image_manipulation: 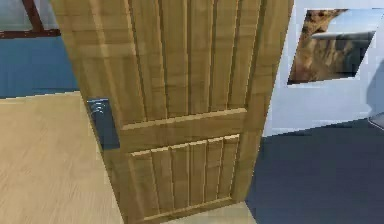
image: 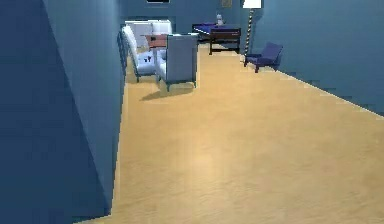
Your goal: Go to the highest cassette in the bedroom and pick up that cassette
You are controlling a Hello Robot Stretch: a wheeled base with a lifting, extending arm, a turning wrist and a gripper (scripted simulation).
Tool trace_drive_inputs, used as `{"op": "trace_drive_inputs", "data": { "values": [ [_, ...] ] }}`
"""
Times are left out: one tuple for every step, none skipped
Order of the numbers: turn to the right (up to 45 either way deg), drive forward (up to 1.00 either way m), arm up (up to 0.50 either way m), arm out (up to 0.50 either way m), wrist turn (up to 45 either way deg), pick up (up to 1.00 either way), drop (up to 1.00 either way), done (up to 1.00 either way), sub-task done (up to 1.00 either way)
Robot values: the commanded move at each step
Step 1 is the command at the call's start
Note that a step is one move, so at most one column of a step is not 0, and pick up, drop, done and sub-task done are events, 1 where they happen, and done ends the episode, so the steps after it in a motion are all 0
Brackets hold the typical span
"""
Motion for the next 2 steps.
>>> {"op": "trace_drive_inputs", "data": {
  "values": [
    [0.0, 0.8, 0.0, 0.0, 0.0, 0.0, 0.0, 0.0, 0.0],
    [-15.0, 0.0, 0.0, 0.0, 0.0, 0.0, 0.0, 0.0, 0.0]
  ]
}}
